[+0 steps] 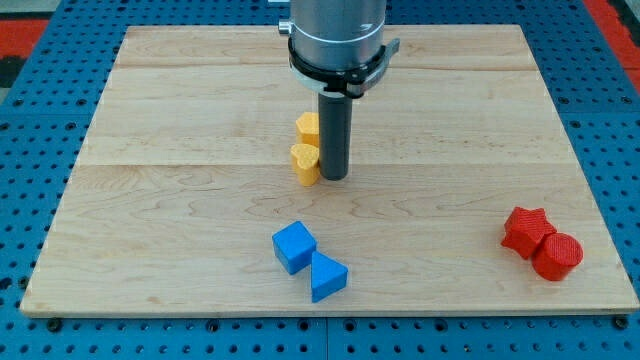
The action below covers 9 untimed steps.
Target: Move the blue triangle towards the top right
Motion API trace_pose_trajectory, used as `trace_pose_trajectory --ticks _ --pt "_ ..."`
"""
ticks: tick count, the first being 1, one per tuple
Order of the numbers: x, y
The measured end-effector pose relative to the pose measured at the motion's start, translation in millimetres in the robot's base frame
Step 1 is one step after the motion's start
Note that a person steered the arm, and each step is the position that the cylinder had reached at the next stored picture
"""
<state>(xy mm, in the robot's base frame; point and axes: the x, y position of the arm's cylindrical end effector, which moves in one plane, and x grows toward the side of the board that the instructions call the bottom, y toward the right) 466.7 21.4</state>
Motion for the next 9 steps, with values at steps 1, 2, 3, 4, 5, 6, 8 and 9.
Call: trace_pose_trajectory --ticks 1,2,3,4,5,6,8,9 --pt "22 -33" --pt "-15 -42" --pt "-28 -21" --pt "21 38" --pt "127 67" --pt "152 64" --pt "152 48" --pt "152 35"
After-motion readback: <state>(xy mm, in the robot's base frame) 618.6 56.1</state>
